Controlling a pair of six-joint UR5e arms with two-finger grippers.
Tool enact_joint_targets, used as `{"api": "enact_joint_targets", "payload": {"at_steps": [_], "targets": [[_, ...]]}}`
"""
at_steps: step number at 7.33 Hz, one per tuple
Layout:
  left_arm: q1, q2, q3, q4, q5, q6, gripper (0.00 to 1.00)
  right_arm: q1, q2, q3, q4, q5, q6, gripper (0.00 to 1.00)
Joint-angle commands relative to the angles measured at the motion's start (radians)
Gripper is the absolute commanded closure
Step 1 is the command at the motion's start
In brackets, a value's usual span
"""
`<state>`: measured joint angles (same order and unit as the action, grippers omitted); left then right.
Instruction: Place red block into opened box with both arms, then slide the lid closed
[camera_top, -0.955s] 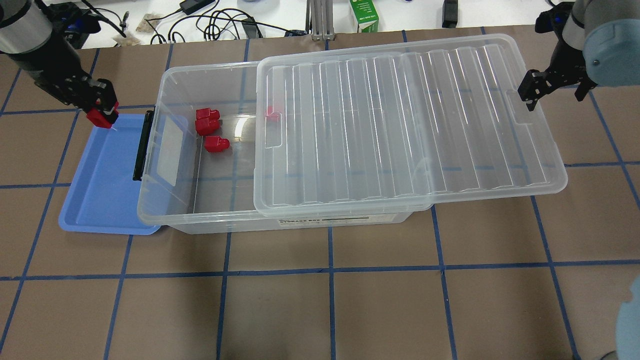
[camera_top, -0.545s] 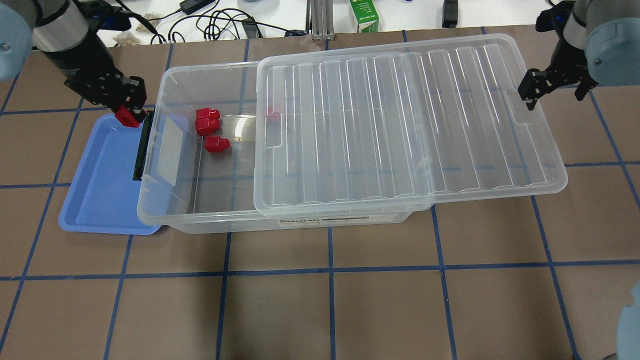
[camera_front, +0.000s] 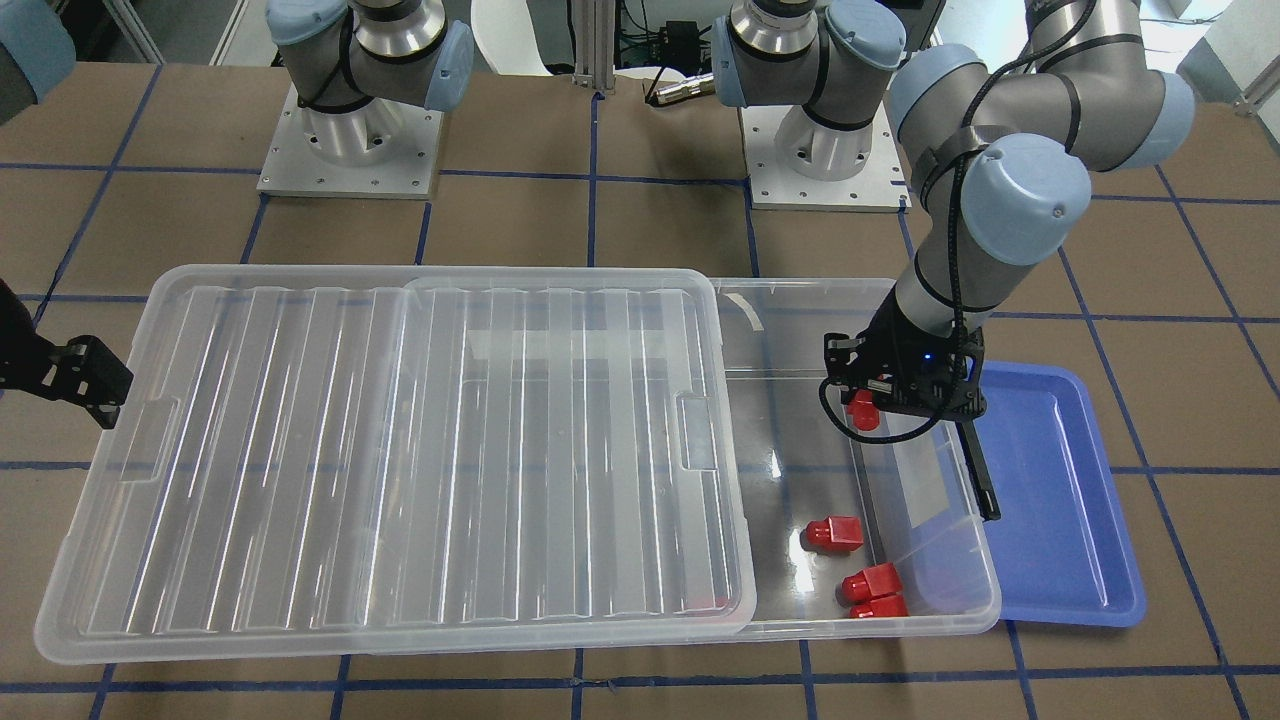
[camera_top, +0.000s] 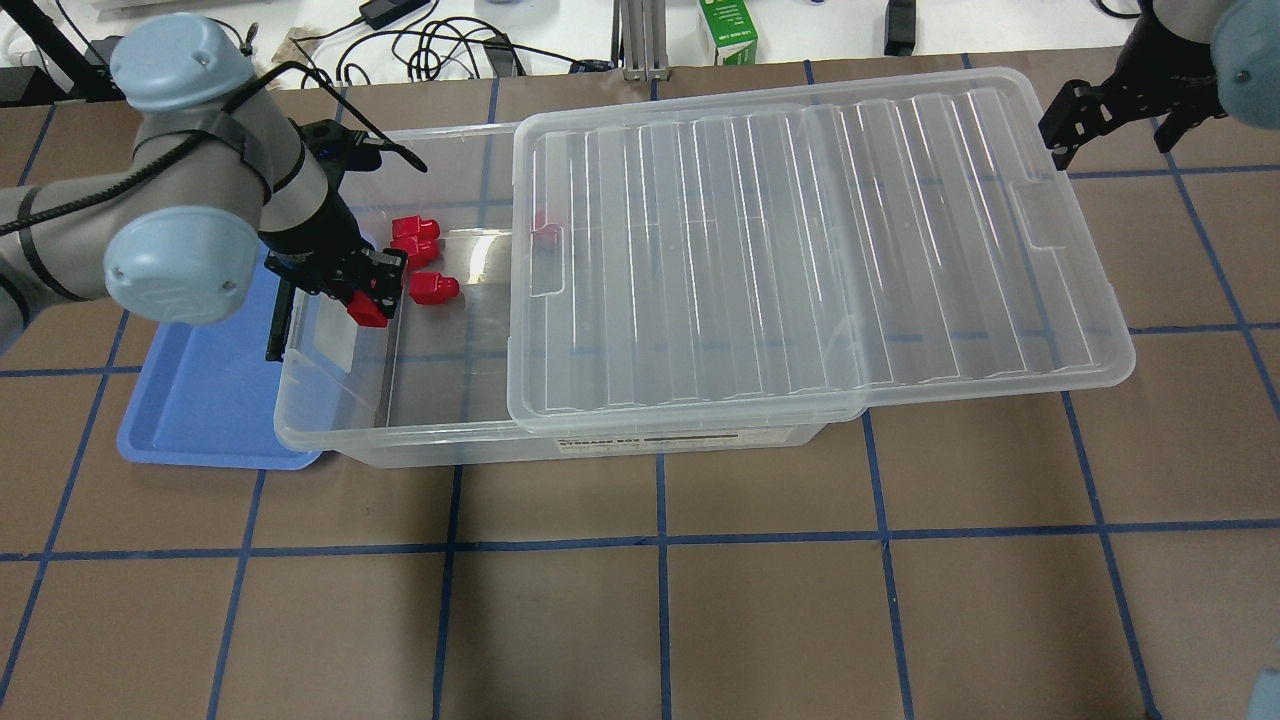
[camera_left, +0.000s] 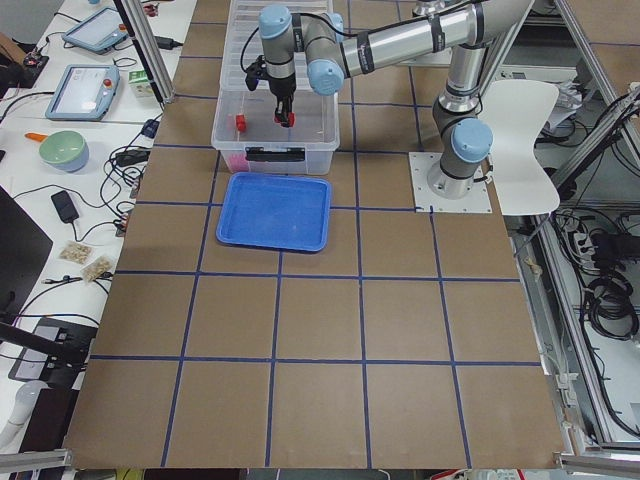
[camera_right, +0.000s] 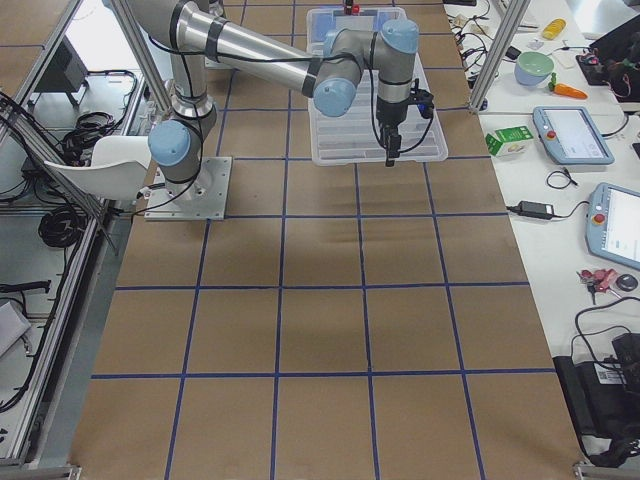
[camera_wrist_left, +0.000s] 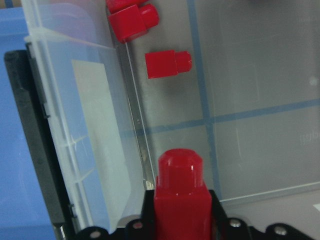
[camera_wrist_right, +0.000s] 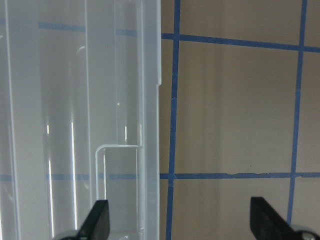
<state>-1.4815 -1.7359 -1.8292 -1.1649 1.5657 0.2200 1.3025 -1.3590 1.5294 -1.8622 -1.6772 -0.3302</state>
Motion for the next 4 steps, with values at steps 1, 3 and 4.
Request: {"api": "enact_joint_targets", "payload": {"at_steps": [1,3,4], "targets": [[-0.042,-0.017,-0.050,0.069,0.000,-0.065,0.85,0.001,-0.022,0.005,0.028,0.013,0.022,0.00],[-0.043,-0.031,-0.105,0.129,-0.003,-0.070,0.85,0.000,-0.011,0.009,0.026,0.004,0.023,0.00],[-0.040,-0.051,-0.143,0.190,-0.003,-0.068,0.85,-0.002,-0.011,0.018,0.028,-0.001,0.022,0.00]]}}
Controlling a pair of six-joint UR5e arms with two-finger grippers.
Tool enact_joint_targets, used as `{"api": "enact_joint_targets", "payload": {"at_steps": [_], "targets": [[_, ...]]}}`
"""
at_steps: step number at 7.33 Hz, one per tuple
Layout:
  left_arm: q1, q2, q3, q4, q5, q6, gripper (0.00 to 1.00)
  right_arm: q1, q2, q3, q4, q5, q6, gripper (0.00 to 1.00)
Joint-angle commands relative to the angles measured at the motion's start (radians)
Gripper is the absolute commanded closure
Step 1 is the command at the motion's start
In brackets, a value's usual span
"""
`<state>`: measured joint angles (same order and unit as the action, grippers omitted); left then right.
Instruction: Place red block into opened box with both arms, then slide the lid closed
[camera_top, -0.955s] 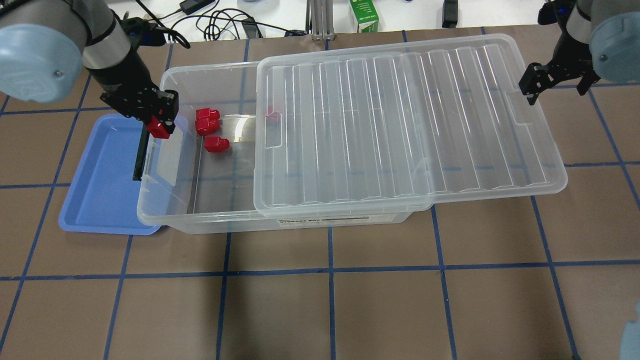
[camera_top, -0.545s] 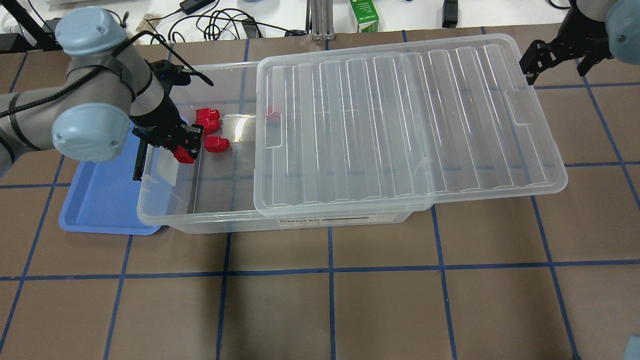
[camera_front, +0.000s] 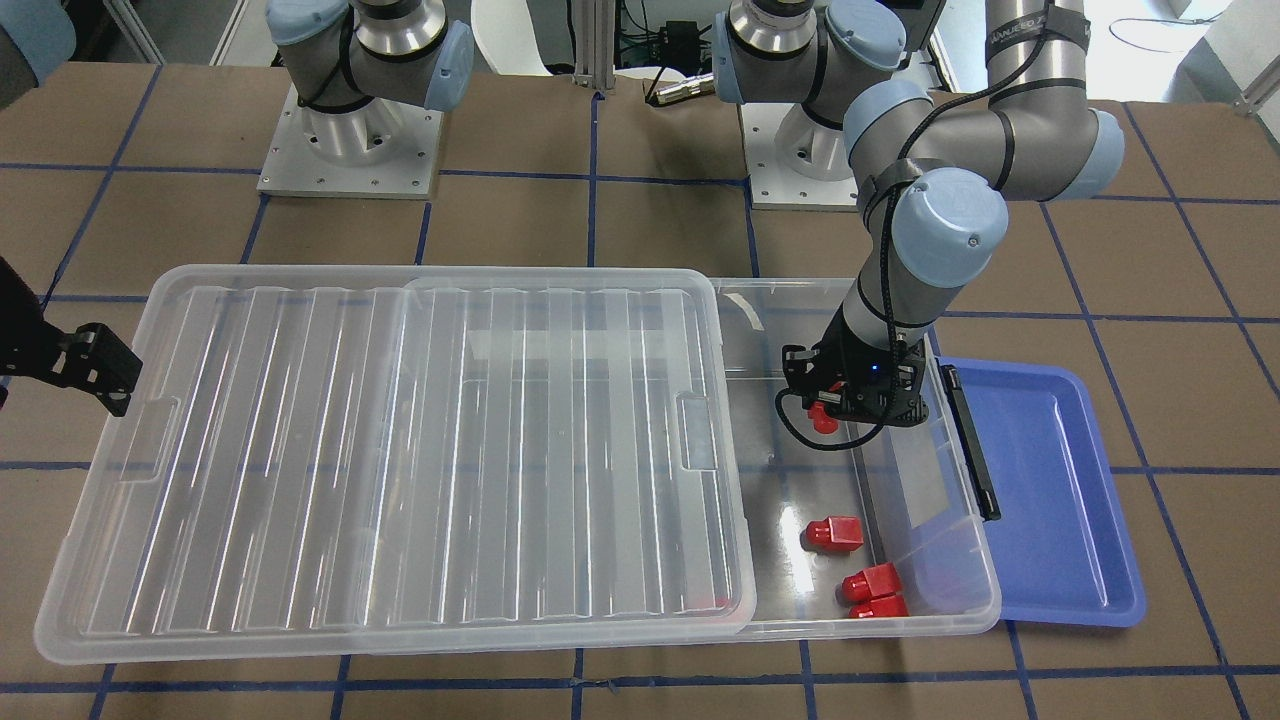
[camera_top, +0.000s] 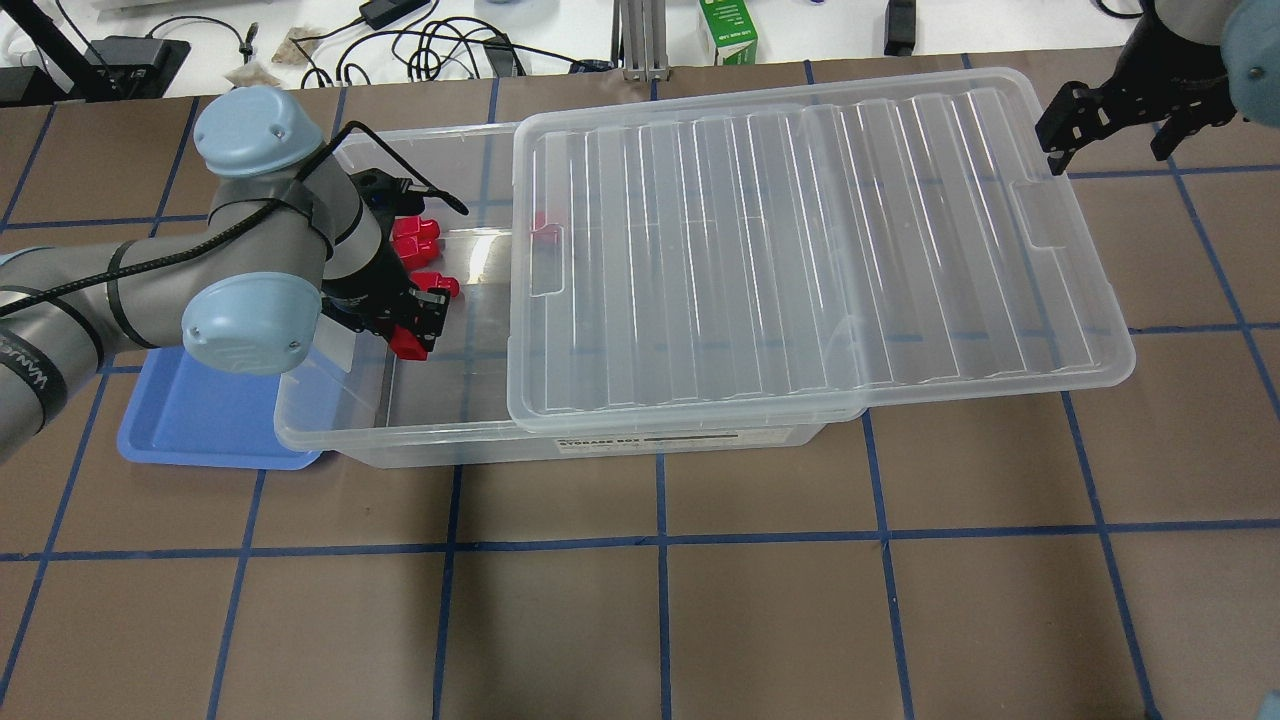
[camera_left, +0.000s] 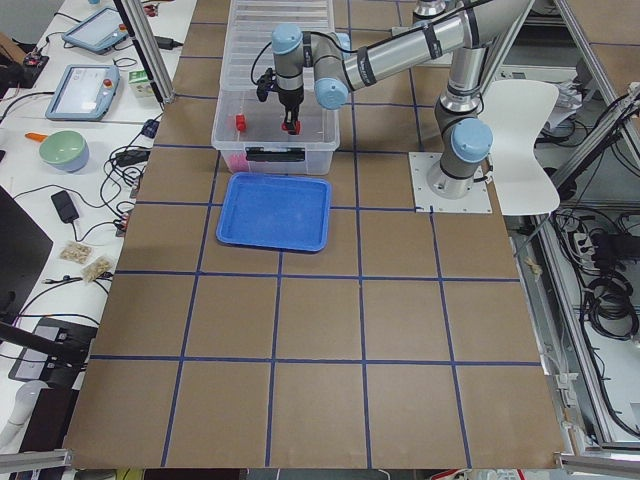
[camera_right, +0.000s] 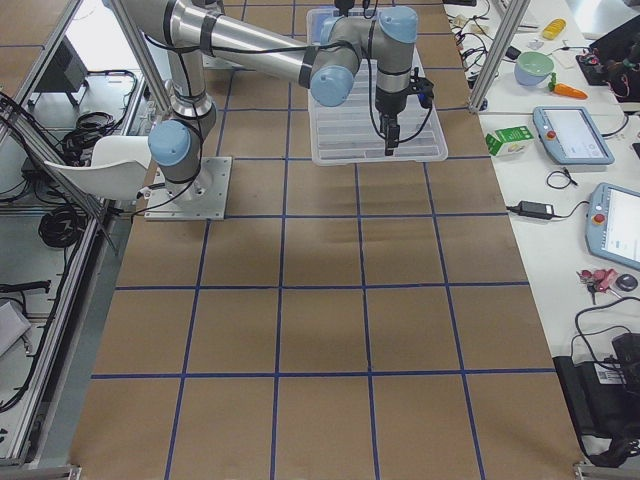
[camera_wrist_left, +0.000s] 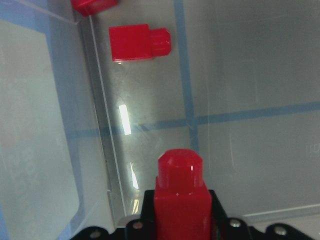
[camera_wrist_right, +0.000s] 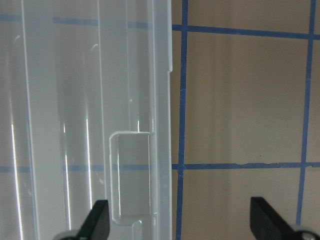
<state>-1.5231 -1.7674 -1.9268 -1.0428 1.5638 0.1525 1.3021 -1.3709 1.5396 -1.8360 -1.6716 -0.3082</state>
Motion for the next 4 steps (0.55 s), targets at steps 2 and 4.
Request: {"api": "enact_joint_targets", "payload": {"at_steps": [2,4], "targets": [[0.000,-0.056,-0.075,0.099,-0.005,-0.014,0.85,-0.001,0.003,0.011,0.003,-0.007,0.000,0.00],[0.000,-0.089,-0.078,0.101,-0.004,-0.014,0.83,-0.003,0.003,0.016,0.001,-0.007,-0.003,0.00]]}}
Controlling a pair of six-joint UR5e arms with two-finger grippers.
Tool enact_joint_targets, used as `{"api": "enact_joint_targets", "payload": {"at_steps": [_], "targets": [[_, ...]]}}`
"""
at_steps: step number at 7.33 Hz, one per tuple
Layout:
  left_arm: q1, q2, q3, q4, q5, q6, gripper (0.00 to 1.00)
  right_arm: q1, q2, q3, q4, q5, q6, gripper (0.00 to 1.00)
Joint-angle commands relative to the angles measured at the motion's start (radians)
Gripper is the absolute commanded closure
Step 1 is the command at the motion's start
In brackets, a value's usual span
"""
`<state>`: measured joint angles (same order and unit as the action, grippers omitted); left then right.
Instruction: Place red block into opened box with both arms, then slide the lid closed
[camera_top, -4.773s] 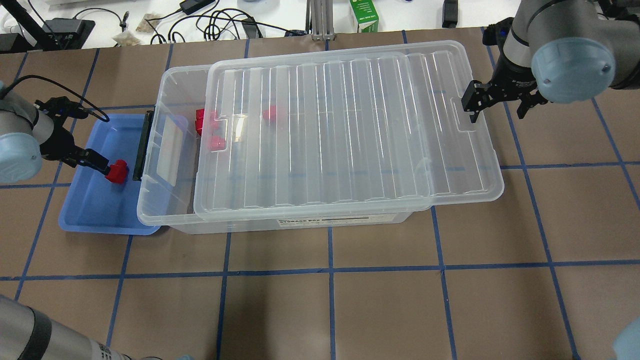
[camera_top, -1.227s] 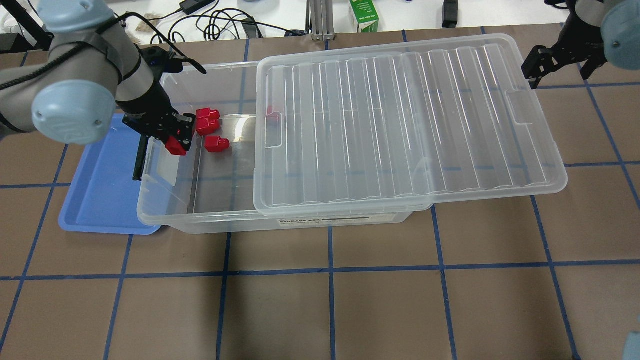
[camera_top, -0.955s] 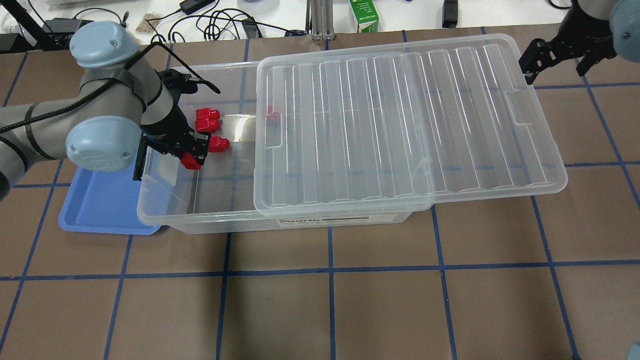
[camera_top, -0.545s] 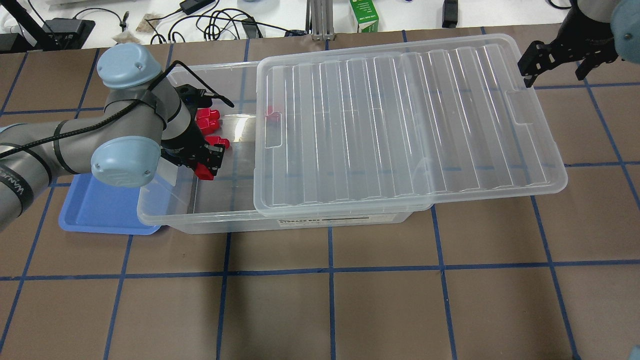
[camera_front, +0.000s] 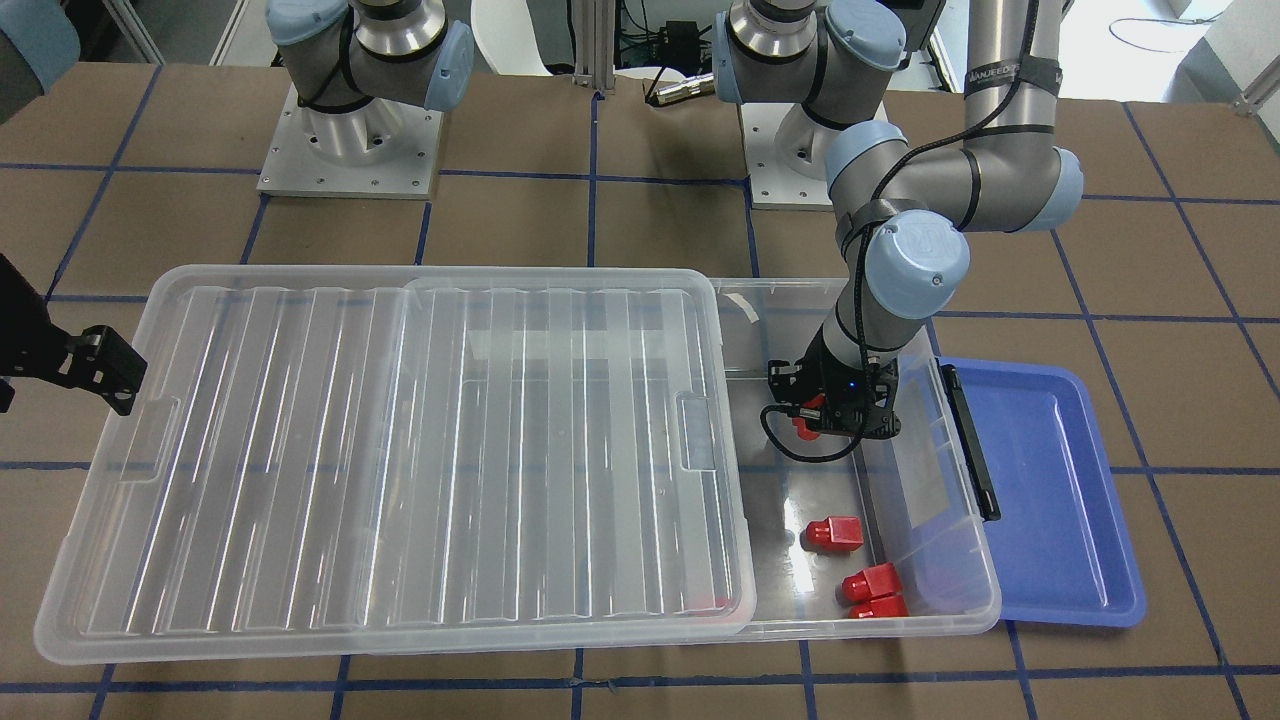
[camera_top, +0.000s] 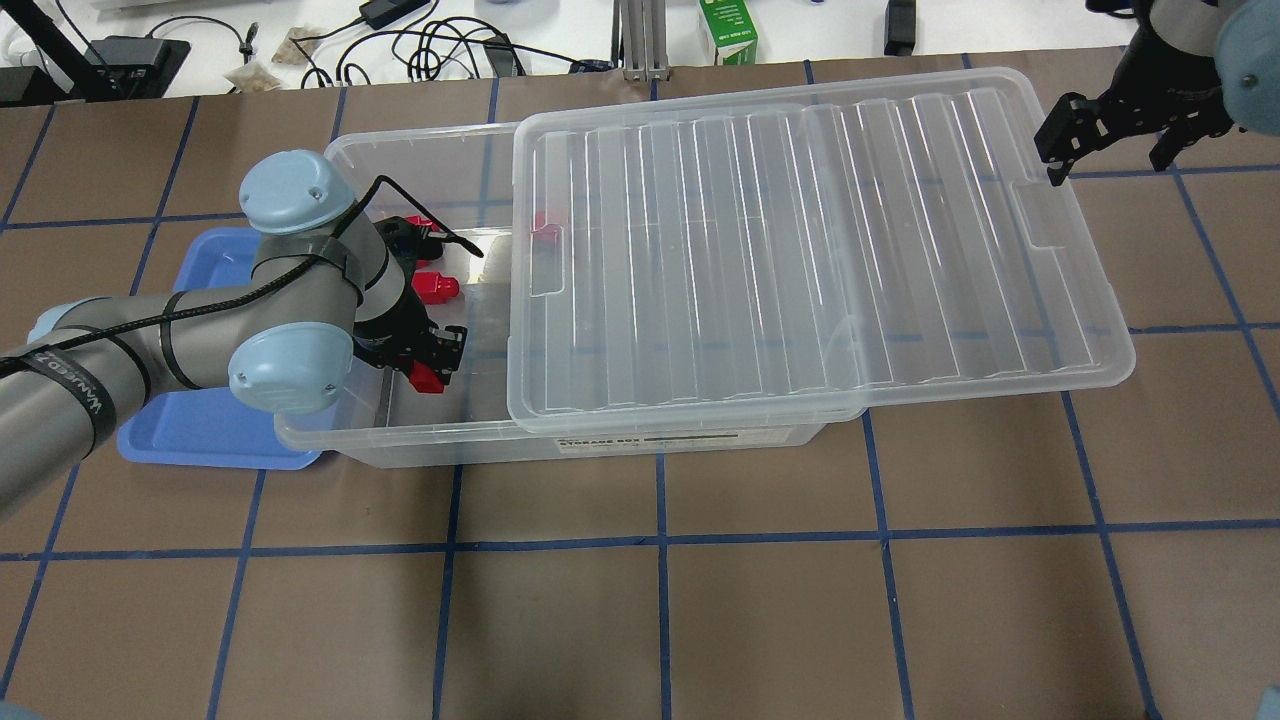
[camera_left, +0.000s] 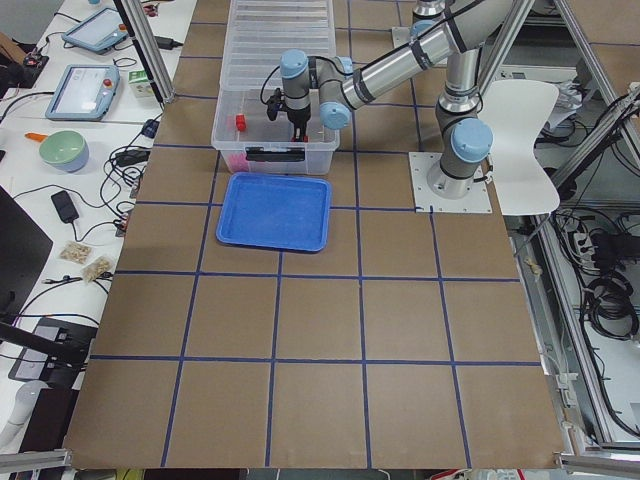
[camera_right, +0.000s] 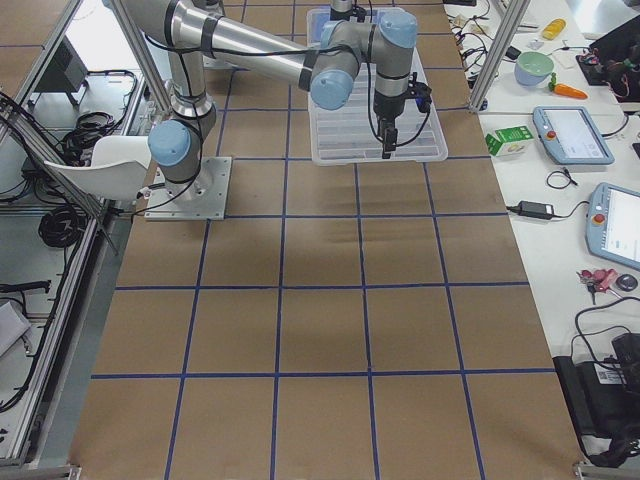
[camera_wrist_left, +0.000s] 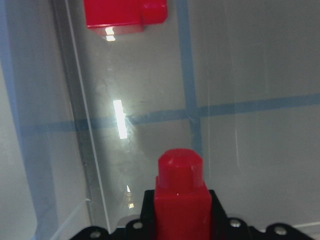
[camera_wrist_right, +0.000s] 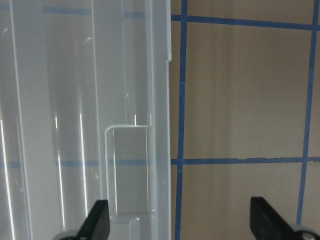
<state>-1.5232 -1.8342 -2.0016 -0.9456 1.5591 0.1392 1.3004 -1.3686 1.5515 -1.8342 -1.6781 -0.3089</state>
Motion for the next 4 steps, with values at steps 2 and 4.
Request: {"api": "enact_joint_targets", "payload": {"at_steps": [2,4], "targets": [[0.000,-0.037,0.007,0.004,0.003,-0.004,0.44,-0.001,0.000,0.004,-0.008,-0.002,-0.010,0.00],[0.001,-0.040,0.015,0.048,0.003,-0.003,0.03,-0.004,0.000,0.004,-0.002,0.000,-0.010,0.00]]}}
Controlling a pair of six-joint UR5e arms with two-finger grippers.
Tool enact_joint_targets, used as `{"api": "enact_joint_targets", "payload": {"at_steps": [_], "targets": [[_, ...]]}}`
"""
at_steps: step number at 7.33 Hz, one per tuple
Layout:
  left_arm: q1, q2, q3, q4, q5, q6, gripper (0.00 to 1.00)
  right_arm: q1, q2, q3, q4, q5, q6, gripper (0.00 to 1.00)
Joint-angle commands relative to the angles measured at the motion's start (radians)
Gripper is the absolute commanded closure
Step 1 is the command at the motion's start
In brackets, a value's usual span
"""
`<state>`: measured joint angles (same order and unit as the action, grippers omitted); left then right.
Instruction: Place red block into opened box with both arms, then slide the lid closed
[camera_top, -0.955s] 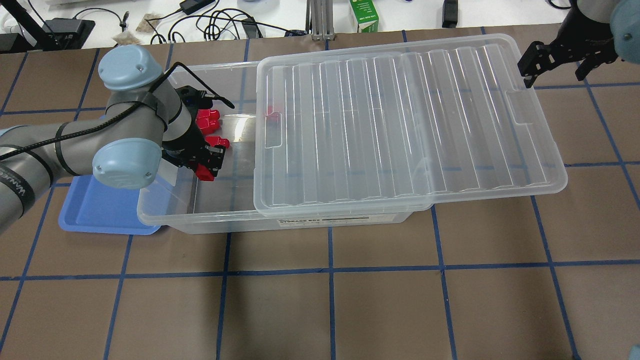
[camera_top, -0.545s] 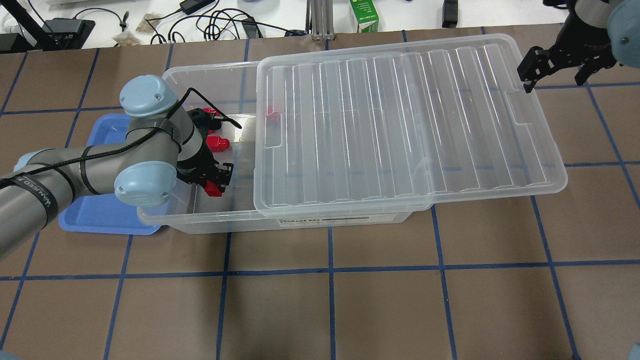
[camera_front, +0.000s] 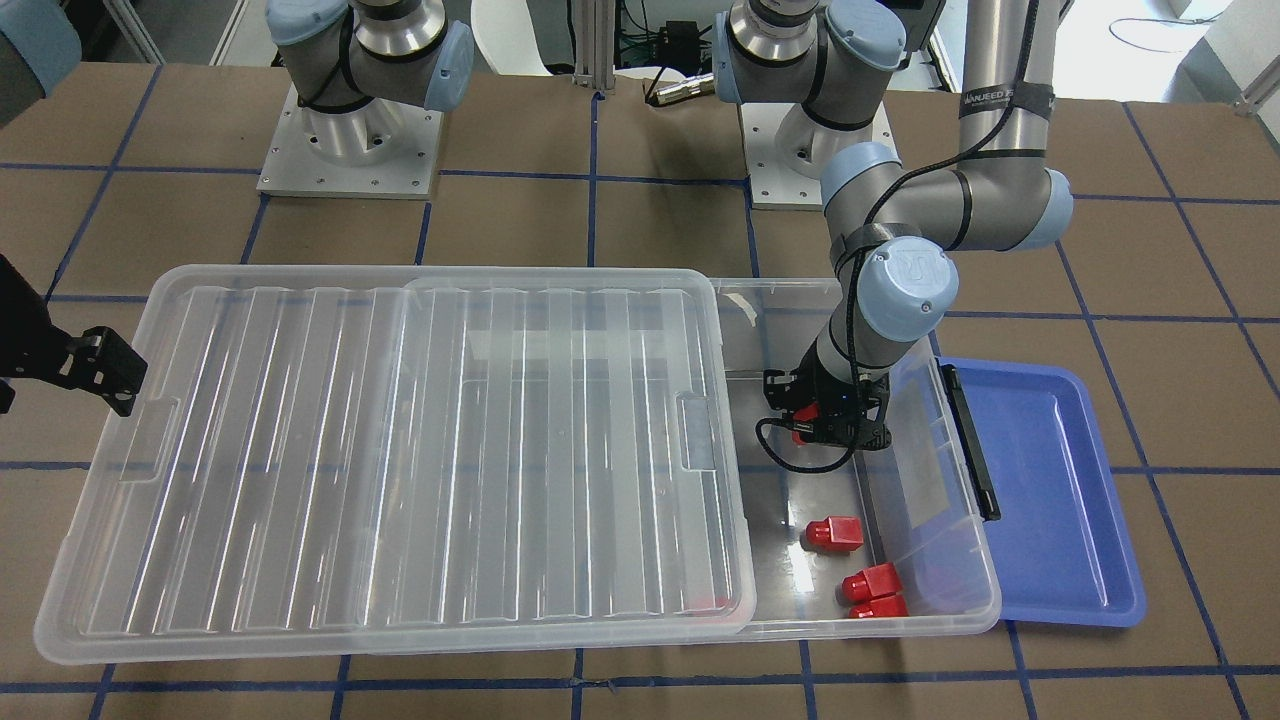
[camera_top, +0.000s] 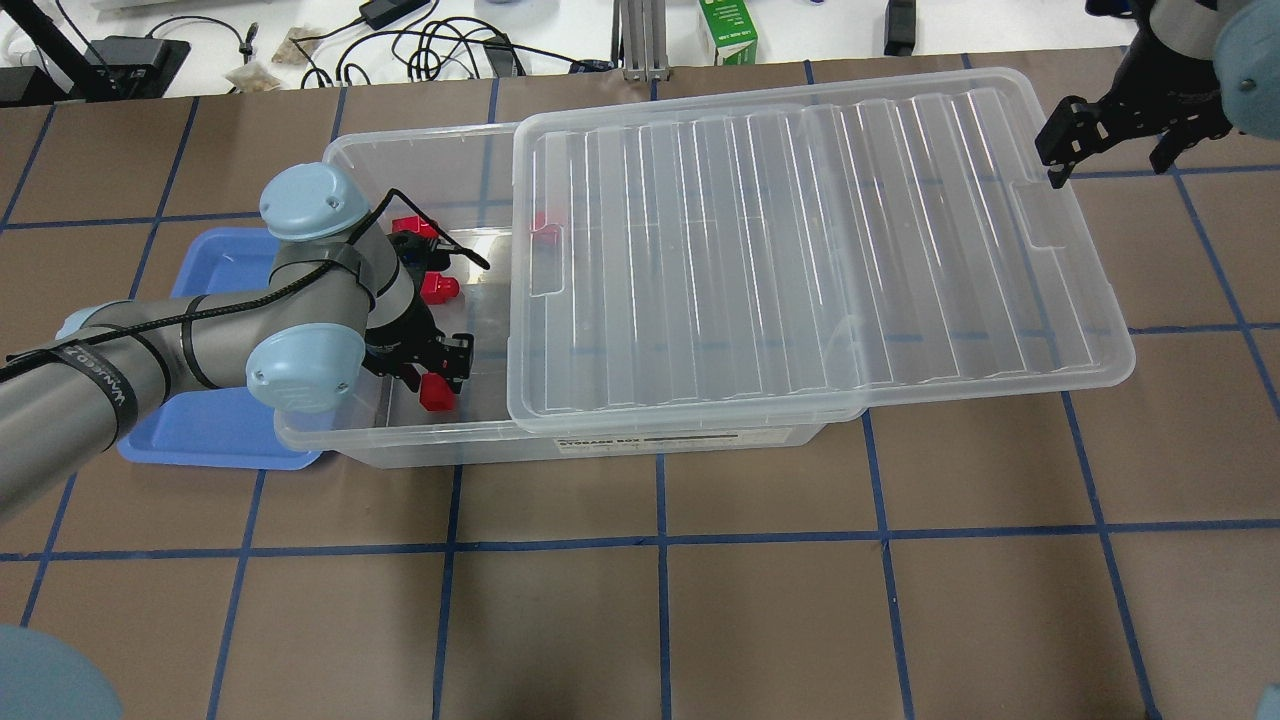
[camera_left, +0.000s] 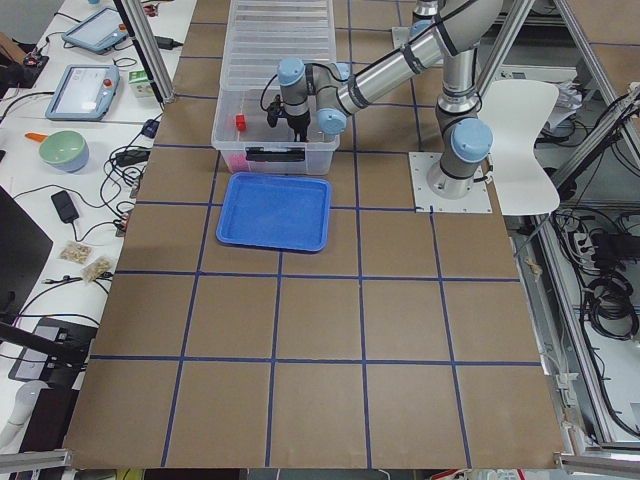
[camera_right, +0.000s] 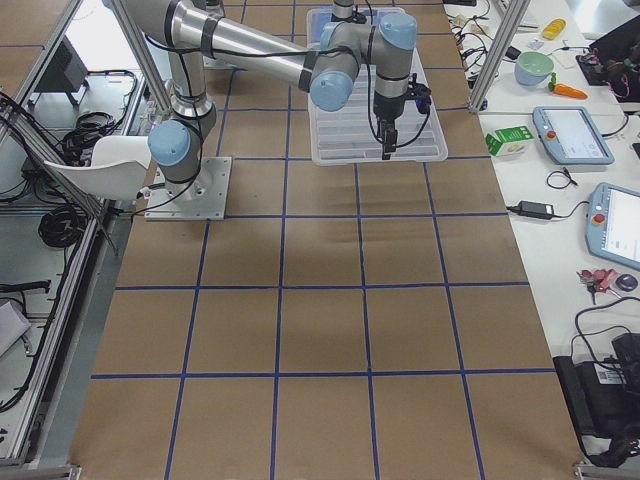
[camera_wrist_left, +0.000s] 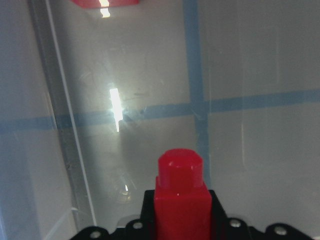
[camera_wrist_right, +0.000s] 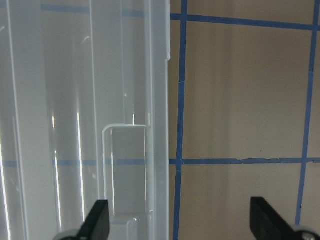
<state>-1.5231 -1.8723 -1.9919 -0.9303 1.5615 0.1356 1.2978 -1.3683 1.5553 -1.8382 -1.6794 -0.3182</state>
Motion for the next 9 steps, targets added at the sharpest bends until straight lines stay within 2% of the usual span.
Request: {"api": "enact_joint_targets", "payload": {"at_steps": [1,3,7,9], "targets": [[0.001,0.018,0.033,0.034,0.003,-0.001,0.00,-0.003,0.000,0.000,0.002,0.000,-0.001,0.00],[-0.009,0.063,0.092,-0.069,0.003,-0.002,0.00,-0.005,0.000,0.000,0.000,0.000,-0.001,0.00],[-0.012,0.198,0.333,-0.466,0.005,-0.004,0.00,-0.021,0.032,0.000,-0.016,0.000,-0.005,0.00],[-0.012,0.257,0.402,-0.560,0.011,-0.004,0.00,-0.083,0.063,0.000,-0.018,0.001,-0.047,0.00]]}}
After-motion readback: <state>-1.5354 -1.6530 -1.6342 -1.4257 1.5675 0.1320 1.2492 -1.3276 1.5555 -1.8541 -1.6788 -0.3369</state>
